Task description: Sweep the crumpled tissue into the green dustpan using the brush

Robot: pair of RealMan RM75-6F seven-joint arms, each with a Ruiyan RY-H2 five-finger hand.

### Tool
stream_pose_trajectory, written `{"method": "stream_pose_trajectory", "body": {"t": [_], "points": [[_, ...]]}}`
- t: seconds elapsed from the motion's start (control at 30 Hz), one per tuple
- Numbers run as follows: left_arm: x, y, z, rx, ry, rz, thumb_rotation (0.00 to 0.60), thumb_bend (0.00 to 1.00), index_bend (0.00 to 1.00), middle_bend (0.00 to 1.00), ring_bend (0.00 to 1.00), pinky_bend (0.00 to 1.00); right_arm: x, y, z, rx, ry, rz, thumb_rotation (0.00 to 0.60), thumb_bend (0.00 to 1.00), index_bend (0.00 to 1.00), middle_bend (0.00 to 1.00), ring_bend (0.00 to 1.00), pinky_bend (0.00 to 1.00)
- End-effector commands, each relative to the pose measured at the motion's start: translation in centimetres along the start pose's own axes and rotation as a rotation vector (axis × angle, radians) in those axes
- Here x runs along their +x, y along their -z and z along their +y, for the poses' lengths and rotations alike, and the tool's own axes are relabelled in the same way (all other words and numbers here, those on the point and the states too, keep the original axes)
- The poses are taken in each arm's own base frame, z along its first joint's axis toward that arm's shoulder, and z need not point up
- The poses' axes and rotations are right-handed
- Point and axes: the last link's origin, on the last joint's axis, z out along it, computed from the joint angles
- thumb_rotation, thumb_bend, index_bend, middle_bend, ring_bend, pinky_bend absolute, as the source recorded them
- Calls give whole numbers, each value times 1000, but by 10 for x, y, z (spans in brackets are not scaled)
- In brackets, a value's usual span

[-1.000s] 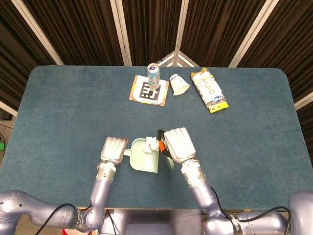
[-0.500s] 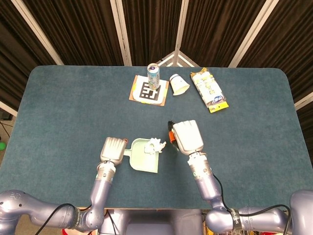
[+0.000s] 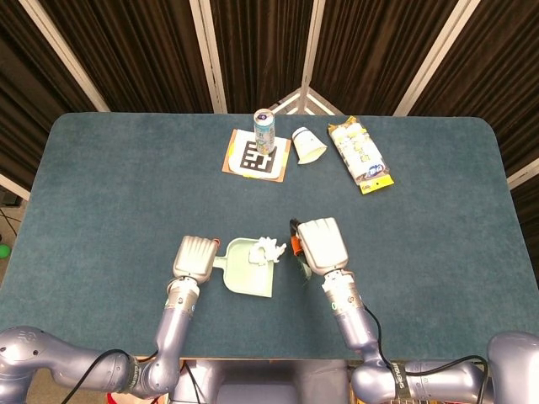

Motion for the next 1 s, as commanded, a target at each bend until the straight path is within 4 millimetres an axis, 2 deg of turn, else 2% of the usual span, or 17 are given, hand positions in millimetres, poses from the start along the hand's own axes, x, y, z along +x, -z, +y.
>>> {"method": "stream_pose_trajectory", "body": {"t": [0.03,0.53,0.87,1.0], "points": [[0,0,0,0,1,0,600,584,570,996,970,1000,-2,1,3,-7,-3,-13,600,1000,869,810,812,1000],[-1,0,1,0,-1,-1,600,584,569,996,970,1000,-17,8,17,-48,-23,-54,600,1000,868,809,807,1000],[-3,0,3,-3,-1,-4,600,585,569,996,970,1000,-25,12,9,-32,-33,-87,600,1000,868,809,807,1000],[-5,0,3,-3,-2,-6,600,585,569,996,970,1000,-27,14,4,-17,-53,-86,600,1000,875,810,836,1000]]}}
